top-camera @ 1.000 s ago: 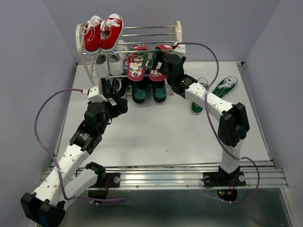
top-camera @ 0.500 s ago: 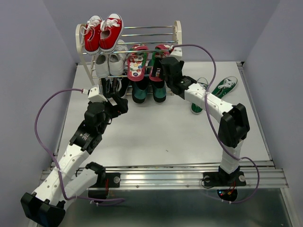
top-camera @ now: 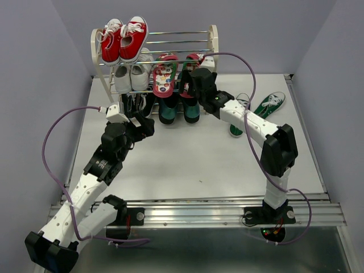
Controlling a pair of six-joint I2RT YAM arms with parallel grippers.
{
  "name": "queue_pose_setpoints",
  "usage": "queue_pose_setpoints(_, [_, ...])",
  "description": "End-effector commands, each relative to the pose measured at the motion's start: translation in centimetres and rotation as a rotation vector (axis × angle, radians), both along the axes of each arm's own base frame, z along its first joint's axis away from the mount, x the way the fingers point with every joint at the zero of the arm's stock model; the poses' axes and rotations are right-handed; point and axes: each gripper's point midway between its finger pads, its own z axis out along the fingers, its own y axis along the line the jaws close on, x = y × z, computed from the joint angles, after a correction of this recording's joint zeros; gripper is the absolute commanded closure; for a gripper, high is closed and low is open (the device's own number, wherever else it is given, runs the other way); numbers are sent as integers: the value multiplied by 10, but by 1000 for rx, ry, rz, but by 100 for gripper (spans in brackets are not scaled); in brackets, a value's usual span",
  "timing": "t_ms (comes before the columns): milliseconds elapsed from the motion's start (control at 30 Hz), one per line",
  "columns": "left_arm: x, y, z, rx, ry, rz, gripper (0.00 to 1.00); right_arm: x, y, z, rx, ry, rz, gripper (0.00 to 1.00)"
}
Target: Place and organize the shoes onto the shoe shelf
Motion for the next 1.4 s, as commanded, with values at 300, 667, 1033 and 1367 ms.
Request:
queue_pose_setpoints(300, [-1,-3,20,-30,-79,-19,1,-4,2,-3,-137,-17,-126,0])
queue_pose_setpoints(667, [-3,-1,22,-35,-88,-14,1,2,8,-9,-231,-22,-109,19])
queue_pose_setpoints(1033, [-2,-3,23,-33,-88,-24,1,-7,4,5,-248,-70,-51,54])
queue_pose_setpoints(1367, [-1,-3,22,-27,-83,-22,1,-10,4,16,-280,-151,2,67])
